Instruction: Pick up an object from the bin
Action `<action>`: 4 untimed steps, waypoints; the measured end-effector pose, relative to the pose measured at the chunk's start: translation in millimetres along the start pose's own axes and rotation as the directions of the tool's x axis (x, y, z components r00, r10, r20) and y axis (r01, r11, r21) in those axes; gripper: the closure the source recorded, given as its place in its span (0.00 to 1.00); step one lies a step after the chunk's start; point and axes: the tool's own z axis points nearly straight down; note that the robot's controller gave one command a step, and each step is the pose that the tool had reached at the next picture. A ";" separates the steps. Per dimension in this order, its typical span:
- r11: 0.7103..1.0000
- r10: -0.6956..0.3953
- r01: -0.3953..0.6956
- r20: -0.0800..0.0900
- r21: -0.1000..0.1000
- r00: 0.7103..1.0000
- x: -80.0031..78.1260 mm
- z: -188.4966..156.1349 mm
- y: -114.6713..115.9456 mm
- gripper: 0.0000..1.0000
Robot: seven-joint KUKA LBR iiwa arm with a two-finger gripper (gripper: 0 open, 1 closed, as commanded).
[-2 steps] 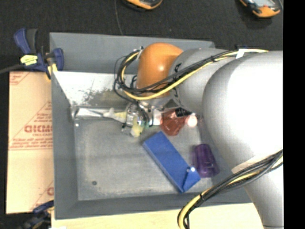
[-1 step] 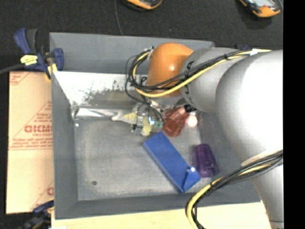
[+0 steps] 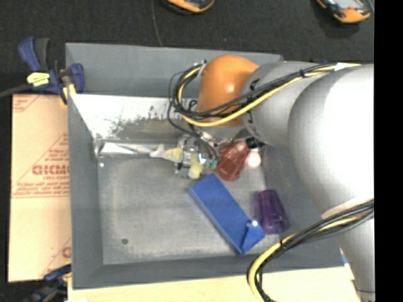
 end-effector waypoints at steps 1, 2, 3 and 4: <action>0.972 -0.234 0.234 0.007 0.000 0.972 31.2 0.3 -13.6 1.00; 0.998 -0.069 0.069 0.004 -0.003 0.998 9.1 0.5 -9.0 1.00; 0.978 -0.209 0.209 0.000 0.000 0.978 11.8 -75.6 -17.3 1.00; 0.989 -0.147 0.147 0.007 -0.003 0.989 -1.2 -27.7 -19.0 1.00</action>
Offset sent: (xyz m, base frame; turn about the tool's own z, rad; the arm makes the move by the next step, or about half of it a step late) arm -0.0003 -0.0056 -0.0012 -0.0351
